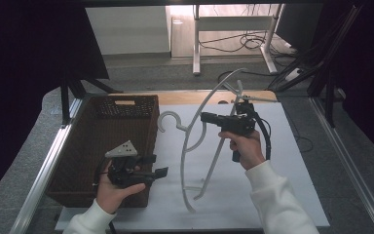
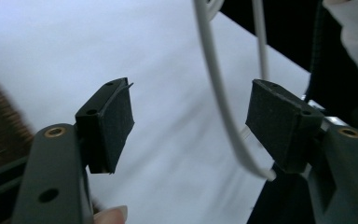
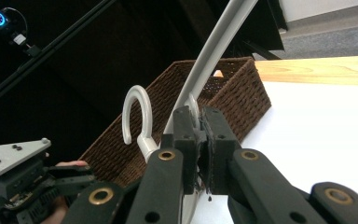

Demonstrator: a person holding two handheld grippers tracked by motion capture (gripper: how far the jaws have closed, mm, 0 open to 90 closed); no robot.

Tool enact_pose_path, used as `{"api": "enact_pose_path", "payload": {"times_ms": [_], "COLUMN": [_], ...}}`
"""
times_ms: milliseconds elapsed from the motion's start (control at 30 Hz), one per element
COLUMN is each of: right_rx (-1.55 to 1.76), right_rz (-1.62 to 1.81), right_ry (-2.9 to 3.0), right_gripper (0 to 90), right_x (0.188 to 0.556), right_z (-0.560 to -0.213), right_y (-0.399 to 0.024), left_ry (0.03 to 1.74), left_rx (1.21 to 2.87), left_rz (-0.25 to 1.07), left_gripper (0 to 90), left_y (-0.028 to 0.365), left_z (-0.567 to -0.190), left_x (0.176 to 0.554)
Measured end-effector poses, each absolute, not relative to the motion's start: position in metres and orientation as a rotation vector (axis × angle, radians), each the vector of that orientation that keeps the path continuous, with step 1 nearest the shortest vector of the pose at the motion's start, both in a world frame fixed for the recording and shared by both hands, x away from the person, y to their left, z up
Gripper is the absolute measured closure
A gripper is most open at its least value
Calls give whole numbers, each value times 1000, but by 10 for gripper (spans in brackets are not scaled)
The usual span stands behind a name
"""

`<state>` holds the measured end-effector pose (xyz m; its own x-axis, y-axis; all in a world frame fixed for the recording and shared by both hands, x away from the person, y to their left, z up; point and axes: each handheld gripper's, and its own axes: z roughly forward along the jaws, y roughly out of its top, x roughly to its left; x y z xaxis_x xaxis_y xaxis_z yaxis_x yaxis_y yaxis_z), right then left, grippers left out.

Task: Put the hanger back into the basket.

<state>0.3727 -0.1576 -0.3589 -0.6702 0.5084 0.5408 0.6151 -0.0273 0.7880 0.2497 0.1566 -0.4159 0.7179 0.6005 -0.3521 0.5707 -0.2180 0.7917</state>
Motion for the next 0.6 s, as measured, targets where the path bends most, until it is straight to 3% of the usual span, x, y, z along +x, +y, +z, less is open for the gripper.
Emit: {"api": "enact_pose_path", "payload": {"times_ms": [367, 467, 600], "right_rx": [-1162, -1133, -1099], "right_rz": [-1827, -1832, -1829], "right_ry": [-2055, -2046, -2050], "right_gripper": [854, 853, 851], "right_x": [371, 369, 367], "right_z": [-359, -358, -359], "right_y": [-150, -148, -144], "left_ry": [895, 876, 866], "left_rx": [1856, 1853, 1845], "left_rz": [-80, -123, -158], "left_gripper": [413, 528, 762], "left_y": [133, 131, 129], "left_z": [-424, -427, -427], "left_x": [271, 275, 276]}}
